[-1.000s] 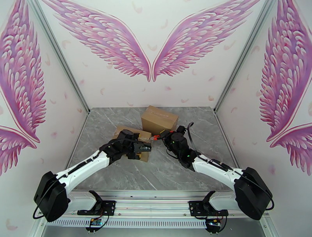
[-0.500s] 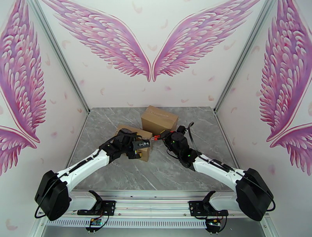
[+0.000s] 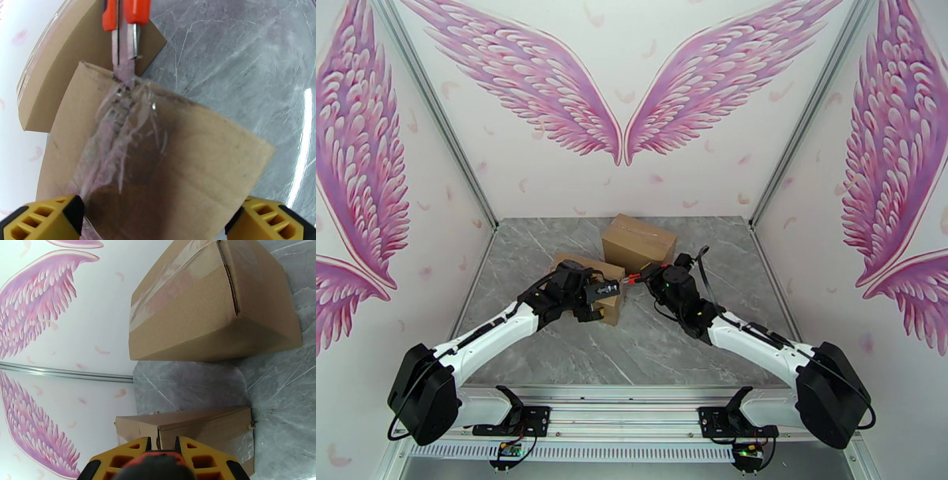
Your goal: Unpack the express box
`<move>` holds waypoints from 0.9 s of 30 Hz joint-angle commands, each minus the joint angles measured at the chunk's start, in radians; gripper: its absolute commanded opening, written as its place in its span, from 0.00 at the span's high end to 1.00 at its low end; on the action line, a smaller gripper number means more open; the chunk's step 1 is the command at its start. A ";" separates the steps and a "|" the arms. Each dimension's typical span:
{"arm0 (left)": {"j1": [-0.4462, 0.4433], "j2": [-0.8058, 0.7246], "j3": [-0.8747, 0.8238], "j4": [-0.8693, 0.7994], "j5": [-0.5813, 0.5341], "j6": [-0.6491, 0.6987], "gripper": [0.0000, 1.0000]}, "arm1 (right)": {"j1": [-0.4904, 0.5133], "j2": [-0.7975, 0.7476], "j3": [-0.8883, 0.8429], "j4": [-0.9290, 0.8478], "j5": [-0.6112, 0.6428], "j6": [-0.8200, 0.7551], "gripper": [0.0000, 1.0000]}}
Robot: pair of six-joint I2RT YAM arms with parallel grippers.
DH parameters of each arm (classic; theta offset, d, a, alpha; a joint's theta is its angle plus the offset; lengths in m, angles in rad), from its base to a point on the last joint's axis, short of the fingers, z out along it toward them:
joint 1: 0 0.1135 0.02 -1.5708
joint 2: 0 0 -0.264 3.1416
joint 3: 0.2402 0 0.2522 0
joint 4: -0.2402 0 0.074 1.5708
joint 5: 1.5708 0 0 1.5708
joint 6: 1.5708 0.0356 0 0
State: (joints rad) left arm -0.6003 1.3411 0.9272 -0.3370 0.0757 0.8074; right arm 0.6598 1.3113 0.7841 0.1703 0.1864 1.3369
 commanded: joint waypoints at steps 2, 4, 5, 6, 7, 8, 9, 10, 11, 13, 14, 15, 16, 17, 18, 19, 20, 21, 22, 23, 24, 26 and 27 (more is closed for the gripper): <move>0.032 -0.003 0.047 0.211 -0.077 -0.079 0.03 | 0.020 -0.030 0.025 -0.154 -0.208 -0.068 1.00; 0.034 -0.005 0.049 0.209 -0.070 -0.089 0.03 | 0.019 -0.017 0.030 -0.160 -0.219 -0.078 1.00; 0.036 -0.005 0.050 0.206 -0.069 -0.095 0.03 | 0.018 -0.010 0.033 -0.160 -0.227 -0.083 1.00; 0.037 -0.005 0.053 0.204 -0.068 -0.097 0.04 | 0.015 -0.005 0.037 -0.162 -0.230 -0.088 1.00; 0.037 -0.005 0.053 0.200 -0.064 -0.097 0.04 | 0.013 -0.004 0.039 -0.167 -0.231 -0.094 1.00; 0.037 -0.009 0.050 0.199 -0.058 -0.091 0.04 | 0.008 -0.001 0.043 -0.170 -0.228 -0.103 1.00; 0.037 -0.014 0.044 0.199 -0.043 -0.081 0.04 | 0.002 0.000 0.046 -0.173 -0.229 -0.111 1.00; 0.037 -0.021 0.035 0.200 -0.027 -0.073 0.04 | -0.004 0.004 0.050 -0.173 -0.230 -0.116 1.00; 0.035 -0.029 0.022 0.206 -0.002 -0.065 0.04 | -0.008 0.013 0.055 -0.173 -0.233 -0.122 1.00; 0.032 -0.043 0.007 0.216 0.043 -0.060 0.04 | -0.014 0.034 0.067 -0.163 -0.248 -0.124 1.00; 0.027 -0.045 0.004 0.223 0.058 -0.059 0.04 | -0.014 0.048 0.073 -0.153 -0.253 -0.122 1.00; 0.019 -0.046 0.002 0.227 0.066 -0.053 0.03 | -0.014 0.063 0.079 -0.140 -0.261 -0.119 1.00; 0.008 -0.046 0.000 0.236 0.065 -0.042 0.03 | -0.014 0.076 0.083 -0.129 -0.266 -0.114 1.00; -0.004 -0.045 -0.006 0.254 0.059 -0.030 0.02 | -0.013 0.089 0.086 -0.116 -0.270 -0.109 1.00; -0.015 -0.042 -0.011 0.269 0.058 -0.012 0.01 | -0.013 0.100 0.091 -0.104 -0.272 -0.105 1.00; -0.023 -0.039 -0.011 0.280 0.055 0.007 0.01 | -0.014 0.110 0.094 -0.097 -0.274 -0.104 1.00; -0.031 -0.032 -0.010 0.286 0.048 0.027 0.01 | -0.014 0.114 0.097 -0.094 -0.274 -0.104 1.00; -0.038 -0.024 -0.003 0.287 0.036 0.051 0.01 | -0.015 0.122 0.103 -0.089 -0.275 -0.105 1.00; -0.043 -0.010 0.009 0.278 0.025 0.078 0.01 | -0.015 0.128 0.107 -0.085 -0.280 -0.105 1.00; -0.045 0.001 0.022 0.267 0.019 0.098 0.01 | -0.016 0.132 0.110 -0.082 -0.281 -0.105 1.00; -0.046 0.017 0.036 0.258 0.009 0.118 0.01 | -0.017 0.139 0.112 -0.075 -0.286 -0.106 1.00; -0.047 0.041 0.059 0.262 -0.006 0.135 0.01 | -0.022 0.148 0.117 -0.068 -0.298 -0.104 1.00; -0.046 0.052 0.072 0.261 -0.010 0.139 0.01 | -0.023 0.153 0.118 -0.063 -0.305 -0.104 1.00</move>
State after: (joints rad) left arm -0.6491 1.3590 0.9234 -0.2150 0.1120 0.9009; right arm 0.6109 1.4334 0.8921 0.1696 0.0605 1.2526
